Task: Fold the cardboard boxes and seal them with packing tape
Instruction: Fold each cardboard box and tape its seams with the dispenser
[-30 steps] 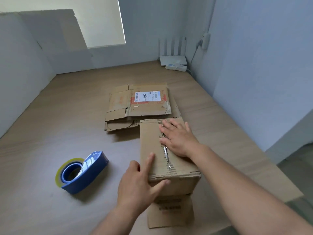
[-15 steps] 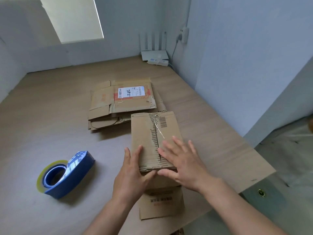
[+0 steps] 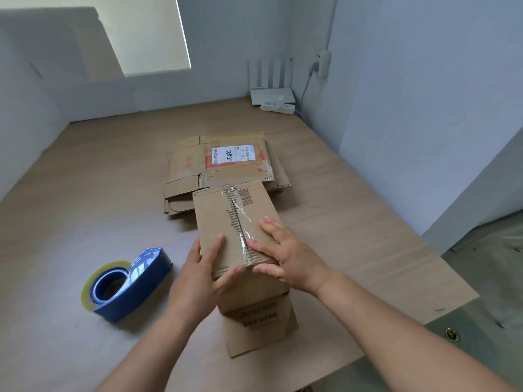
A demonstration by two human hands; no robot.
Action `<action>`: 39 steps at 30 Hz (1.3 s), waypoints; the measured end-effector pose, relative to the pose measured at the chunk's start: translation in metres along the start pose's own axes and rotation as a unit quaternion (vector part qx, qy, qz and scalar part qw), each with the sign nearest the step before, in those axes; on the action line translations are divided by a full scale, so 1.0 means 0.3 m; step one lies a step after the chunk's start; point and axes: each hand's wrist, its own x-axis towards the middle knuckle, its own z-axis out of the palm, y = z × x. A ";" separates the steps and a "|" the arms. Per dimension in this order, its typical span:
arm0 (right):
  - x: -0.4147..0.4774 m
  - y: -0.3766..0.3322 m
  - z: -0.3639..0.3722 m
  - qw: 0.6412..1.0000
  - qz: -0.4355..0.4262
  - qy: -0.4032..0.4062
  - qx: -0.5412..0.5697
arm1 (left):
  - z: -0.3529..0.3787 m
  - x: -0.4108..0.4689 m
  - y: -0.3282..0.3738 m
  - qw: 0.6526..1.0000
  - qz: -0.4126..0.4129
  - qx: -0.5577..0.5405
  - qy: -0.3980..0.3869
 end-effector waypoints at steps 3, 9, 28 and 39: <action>-0.007 0.022 0.025 0.993 0.056 0.072 0.075 | -0.012 0.022 -0.015 0.999 -0.006 0.035 0.019; -0.024 0.037 0.058 0.990 0.073 0.097 0.070 | 0.015 0.009 -0.027 0.988 0.077 0.114 0.075; 0.010 0.005 0.064 0.996 0.057 0.063 0.017 | 0.053 0.020 -0.005 0.983 0.064 0.085 0.152; -0.002 0.010 0.059 0.996 0.056 0.070 0.023 | -0.086 0.029 -0.276 0.975 -0.049 -0.005 0.215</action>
